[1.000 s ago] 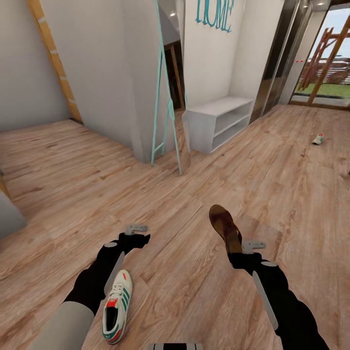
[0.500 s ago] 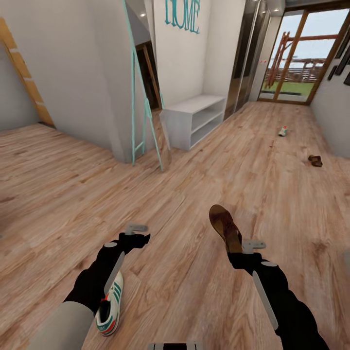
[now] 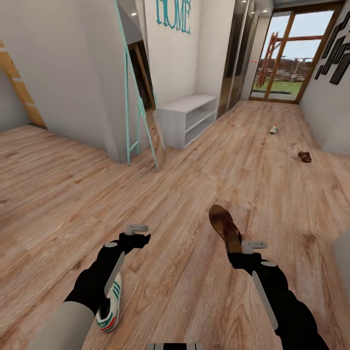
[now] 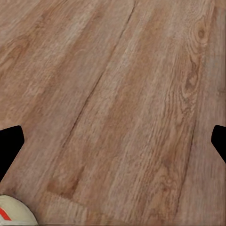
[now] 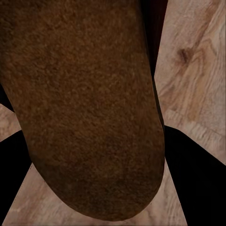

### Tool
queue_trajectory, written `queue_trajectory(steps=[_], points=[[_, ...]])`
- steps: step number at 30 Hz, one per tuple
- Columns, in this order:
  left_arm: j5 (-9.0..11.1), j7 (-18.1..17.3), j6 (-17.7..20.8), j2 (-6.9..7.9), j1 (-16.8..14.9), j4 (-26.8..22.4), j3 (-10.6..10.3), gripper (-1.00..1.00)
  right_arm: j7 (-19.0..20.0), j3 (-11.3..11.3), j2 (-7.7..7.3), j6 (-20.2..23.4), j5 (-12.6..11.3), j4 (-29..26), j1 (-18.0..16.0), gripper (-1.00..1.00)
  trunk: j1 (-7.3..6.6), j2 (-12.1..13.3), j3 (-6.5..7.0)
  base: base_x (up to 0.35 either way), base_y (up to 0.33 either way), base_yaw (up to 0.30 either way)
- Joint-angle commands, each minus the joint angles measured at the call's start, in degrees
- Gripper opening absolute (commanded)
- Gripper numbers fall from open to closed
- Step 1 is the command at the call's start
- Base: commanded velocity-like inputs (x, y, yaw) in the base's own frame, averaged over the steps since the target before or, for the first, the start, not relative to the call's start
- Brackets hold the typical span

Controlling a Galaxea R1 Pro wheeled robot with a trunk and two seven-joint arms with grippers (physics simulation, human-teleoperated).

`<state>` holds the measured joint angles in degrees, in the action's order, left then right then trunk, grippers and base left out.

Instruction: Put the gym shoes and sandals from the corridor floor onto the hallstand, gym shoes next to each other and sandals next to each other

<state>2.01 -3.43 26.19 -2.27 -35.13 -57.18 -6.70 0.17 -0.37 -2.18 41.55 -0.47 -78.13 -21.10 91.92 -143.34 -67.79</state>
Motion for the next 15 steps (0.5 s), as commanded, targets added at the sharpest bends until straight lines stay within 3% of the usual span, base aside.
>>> queue_trajectory(steps=[1, 15], points=[[0.19, -0.08, 0.34, -0.01, -0.03, -0.06, 0.02, 1.0, 0.01, -0.04, -0.01, 0.28, -0.06, -0.09, 0.0, -1.0, -0.01, -0.02, -0.09, 0.0, 0.0, 0.247], [0.19, -0.08, 0.35, -0.02, -0.03, -0.08, 0.02, 1.0, 0.01, -0.06, -0.01, 0.28, -0.05, -0.09, -0.04, -1.0, -0.01, -0.02, -0.61, 0.035, -0.054, 0.259]])
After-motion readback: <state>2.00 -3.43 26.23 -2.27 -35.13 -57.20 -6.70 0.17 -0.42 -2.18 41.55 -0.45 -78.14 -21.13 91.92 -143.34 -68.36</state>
